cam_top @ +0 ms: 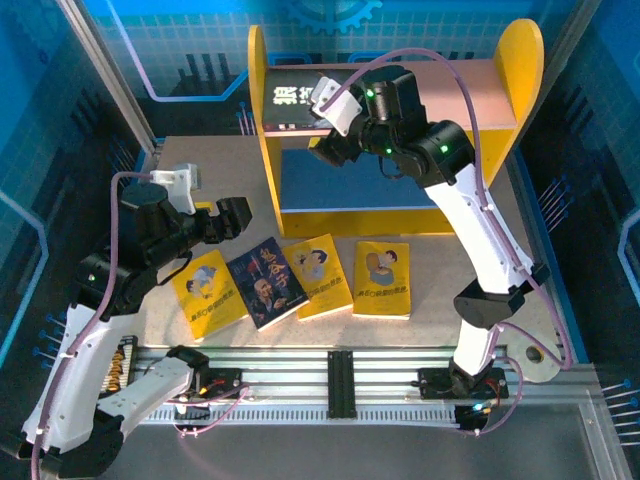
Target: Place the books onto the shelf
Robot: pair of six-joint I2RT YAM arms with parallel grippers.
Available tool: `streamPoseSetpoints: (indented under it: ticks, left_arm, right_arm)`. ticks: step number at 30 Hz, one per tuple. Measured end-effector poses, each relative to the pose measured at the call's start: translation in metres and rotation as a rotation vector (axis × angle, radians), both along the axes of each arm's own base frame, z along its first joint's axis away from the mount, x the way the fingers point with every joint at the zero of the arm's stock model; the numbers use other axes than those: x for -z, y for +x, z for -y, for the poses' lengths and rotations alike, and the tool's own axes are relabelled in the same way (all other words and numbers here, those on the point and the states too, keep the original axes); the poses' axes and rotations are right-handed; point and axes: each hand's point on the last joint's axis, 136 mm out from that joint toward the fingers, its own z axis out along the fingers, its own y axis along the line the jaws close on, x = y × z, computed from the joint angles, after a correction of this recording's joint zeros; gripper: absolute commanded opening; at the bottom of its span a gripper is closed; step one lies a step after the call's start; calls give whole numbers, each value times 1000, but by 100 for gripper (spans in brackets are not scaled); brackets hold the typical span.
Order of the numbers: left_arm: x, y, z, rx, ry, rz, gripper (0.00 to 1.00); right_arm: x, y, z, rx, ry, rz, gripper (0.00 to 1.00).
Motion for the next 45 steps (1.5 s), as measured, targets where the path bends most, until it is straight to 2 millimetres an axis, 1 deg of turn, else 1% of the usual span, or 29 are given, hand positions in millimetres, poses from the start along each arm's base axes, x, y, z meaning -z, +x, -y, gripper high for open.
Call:
streamPoseSetpoints:
  ticks: [5, 15, 29, 40, 45]
  left_arm:
    - [1, 0, -1, -6, 4, -1, 94]
    - [2, 0, -3, -13, 6, 1, 94]
    - [5, 2, -2, -14, 8, -3, 94]
    - [3, 3, -2, -14, 5, 9, 94]
    - [3, 3, -2, -16, 8, 8, 94]
  right_arm:
    - [4, 5, 0, 5, -4, -8, 82]
    - [5, 8, 0, 10, -4, -8, 82]
    - [5, 15, -2, 15, 2, 0, 83]
    - [2, 18, -3, 15, 6, 11, 83]
    - [4, 21, -5, 14, 2, 10, 83]
